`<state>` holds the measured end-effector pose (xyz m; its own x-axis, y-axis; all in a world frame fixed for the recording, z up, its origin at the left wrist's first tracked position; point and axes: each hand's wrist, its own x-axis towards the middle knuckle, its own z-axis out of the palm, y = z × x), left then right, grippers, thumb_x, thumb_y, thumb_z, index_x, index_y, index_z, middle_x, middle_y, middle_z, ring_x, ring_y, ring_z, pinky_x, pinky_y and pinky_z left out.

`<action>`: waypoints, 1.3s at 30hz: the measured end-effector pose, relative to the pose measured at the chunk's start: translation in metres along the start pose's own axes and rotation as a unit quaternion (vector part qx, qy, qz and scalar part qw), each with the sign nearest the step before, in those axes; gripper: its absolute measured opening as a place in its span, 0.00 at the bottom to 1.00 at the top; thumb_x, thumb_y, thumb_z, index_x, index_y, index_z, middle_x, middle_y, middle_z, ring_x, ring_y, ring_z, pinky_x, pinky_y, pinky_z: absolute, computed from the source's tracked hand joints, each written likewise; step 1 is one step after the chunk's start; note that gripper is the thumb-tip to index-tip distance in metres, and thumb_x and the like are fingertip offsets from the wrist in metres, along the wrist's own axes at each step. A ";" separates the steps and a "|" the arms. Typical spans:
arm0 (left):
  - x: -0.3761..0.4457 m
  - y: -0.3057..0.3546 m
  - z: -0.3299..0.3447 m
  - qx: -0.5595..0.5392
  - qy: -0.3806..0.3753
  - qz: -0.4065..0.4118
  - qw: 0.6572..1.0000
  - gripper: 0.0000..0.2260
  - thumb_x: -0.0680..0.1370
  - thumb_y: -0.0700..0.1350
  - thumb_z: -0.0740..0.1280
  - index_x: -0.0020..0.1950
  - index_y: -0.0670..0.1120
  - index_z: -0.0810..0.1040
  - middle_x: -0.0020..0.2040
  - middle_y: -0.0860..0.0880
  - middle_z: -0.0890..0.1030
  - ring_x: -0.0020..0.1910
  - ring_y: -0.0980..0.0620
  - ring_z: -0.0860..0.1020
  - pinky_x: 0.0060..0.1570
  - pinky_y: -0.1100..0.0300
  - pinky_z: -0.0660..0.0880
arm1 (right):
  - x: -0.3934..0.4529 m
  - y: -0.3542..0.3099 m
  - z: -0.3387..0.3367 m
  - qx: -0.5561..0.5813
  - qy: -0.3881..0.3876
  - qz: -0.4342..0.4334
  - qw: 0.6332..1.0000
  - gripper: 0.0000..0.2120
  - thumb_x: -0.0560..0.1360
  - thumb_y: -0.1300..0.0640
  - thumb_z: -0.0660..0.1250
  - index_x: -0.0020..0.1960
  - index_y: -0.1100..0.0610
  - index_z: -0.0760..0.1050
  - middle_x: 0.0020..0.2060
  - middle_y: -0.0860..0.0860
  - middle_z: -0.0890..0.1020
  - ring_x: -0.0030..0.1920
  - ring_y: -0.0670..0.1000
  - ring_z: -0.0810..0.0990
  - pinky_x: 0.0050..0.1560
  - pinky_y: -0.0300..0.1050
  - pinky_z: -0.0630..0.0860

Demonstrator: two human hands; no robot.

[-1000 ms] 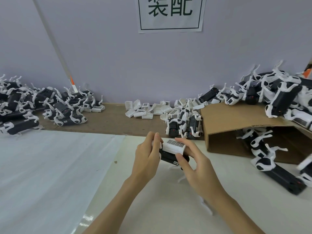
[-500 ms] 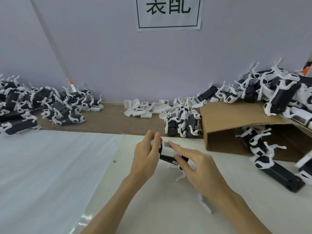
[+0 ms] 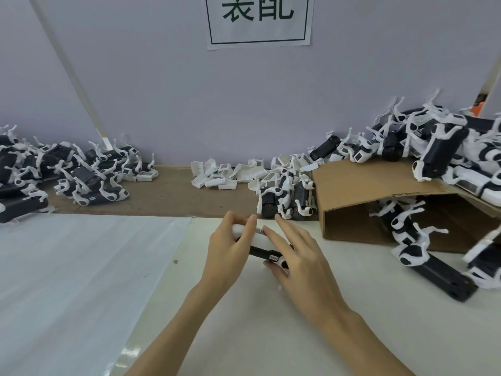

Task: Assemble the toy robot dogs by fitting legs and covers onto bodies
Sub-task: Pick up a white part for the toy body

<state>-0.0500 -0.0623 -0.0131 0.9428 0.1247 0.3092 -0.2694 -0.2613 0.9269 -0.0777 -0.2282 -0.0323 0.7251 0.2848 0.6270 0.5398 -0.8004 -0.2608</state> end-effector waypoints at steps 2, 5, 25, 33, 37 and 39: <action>-0.001 0.005 0.000 0.002 -0.021 -0.001 1.000 0.14 0.84 0.60 0.67 0.51 0.49 0.76 0.39 0.52 0.85 0.37 0.52 0.82 0.41 0.54 0.80 | 0.001 0.000 0.005 0.013 0.035 -0.009 0.999 0.31 0.72 0.59 0.80 0.73 0.58 0.75 0.70 0.52 0.79 0.69 0.54 0.78 0.66 0.55 0.78; 0.001 0.012 -0.010 -0.030 -0.123 -0.038 0.991 0.16 0.81 0.66 0.67 0.55 0.55 0.75 0.41 0.53 0.84 0.40 0.58 0.81 0.42 0.62 0.75 | -0.001 0.005 0.006 0.073 0.047 0.019 0.996 0.30 0.76 0.59 0.77 0.76 0.57 0.73 0.67 0.49 0.80 0.67 0.51 0.78 0.65 0.52 0.78; 0.002 0.001 -0.011 0.009 -0.197 0.005 0.980 0.18 0.75 0.59 0.75 0.60 0.58 0.74 0.49 0.52 0.85 0.49 0.44 0.83 0.56 0.40 0.81 | 0.001 0.021 0.001 0.141 0.069 0.052 0.986 0.27 0.73 0.56 0.79 0.71 0.47 0.78 0.57 0.42 0.85 0.55 0.48 0.82 0.58 0.50 0.80; 0.001 0.006 -0.016 0.096 -0.199 0.055 0.974 0.21 0.75 0.68 0.71 0.56 0.55 0.72 0.43 0.50 0.82 0.38 0.41 0.79 0.38 0.49 0.75 | -0.001 0.022 -0.006 0.350 -0.039 0.128 0.927 0.14 0.83 0.45 0.66 0.67 0.43 0.75 0.56 0.43 0.84 0.58 0.48 0.83 0.57 0.44 0.80; 0.003 0.013 -0.029 0.063 -0.310 0.086 0.945 0.17 0.80 0.49 0.75 0.64 0.49 0.73 0.55 0.50 0.80 0.51 0.40 0.78 0.52 0.48 0.78 | 0.005 0.026 -0.026 0.479 -0.137 0.244 0.832 0.12 0.87 0.49 0.57 0.66 0.47 0.77 0.53 0.55 0.85 0.56 0.57 0.84 0.63 0.60 0.77; 0.006 0.012 -0.036 0.088 -0.331 0.092 0.935 0.17 0.81 0.44 0.75 0.67 0.48 0.73 0.60 0.53 0.79 0.59 0.47 0.79 0.62 0.49 0.76 | 0.006 0.035 -0.035 0.447 -0.192 0.227 0.844 0.14 0.87 0.49 0.59 0.61 0.52 0.81 0.51 0.55 0.84 0.54 0.50 0.82 0.63 0.51 0.73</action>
<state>-0.0550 -0.0303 0.0078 0.8144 -0.5428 0.2053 -0.4569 -0.3815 0.8036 -0.0692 -0.2730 -0.0115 0.9363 0.3430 0.0750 0.1523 -0.2045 -0.9669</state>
